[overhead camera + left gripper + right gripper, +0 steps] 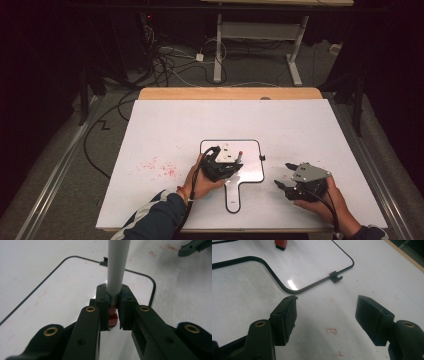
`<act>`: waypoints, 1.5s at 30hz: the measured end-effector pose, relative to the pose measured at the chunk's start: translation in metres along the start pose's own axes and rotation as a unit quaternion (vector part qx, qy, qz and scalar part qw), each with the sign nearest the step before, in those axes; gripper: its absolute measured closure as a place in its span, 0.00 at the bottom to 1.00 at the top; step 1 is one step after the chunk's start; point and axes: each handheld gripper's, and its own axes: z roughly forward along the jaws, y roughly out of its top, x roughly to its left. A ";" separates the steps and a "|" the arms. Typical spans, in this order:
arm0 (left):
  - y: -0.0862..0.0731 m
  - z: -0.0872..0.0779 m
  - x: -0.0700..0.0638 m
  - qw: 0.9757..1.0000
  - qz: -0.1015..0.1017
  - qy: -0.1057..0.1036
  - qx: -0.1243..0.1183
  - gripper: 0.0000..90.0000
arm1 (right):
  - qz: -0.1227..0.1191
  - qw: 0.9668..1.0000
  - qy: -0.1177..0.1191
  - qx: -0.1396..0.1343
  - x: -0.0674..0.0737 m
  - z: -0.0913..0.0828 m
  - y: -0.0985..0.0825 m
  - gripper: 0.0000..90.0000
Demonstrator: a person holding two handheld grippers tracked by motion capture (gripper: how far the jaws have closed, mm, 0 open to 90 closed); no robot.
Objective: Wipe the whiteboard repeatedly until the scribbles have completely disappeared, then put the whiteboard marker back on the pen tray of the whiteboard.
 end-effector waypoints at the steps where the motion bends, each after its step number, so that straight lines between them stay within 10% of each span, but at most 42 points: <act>1: 0.003 0.004 -0.001 1.000 0.000 -0.003 -0.002 0.88 | -0.002 1.000 0.001 0.000 0.000 0.001 0.000 0.38; 14: 0.034 0.039 -0.027 0.999 0.036 -0.037 0.000 0.88 | 0.003 1.000 0.000 -0.002 -0.002 -0.002 -0.003 0.38; 22: 0.032 0.037 -0.028 0.999 0.022 -0.045 -0.012 0.87 | 0.027 0.999 0.015 -0.020 -0.004 -0.006 -0.002 0.39; 26: 0.033 0.034 -0.032 0.998 0.021 -0.057 -0.026 0.87 | 0.084 0.990 0.063 -0.093 -0.011 -0.017 0.006 0.42; 32: 0.036 0.026 -0.039 0.996 0.026 -0.075 -0.039 0.87 | 0.100 0.979 0.098 -0.148 -0.008 -0.027 0.023 0.49; 45: 0.031 0.022 -0.044 0.996 0.039 -0.076 -0.031 0.87 | 0.084 0.980 0.112 -0.140 0.006 -0.013 0.039 0.67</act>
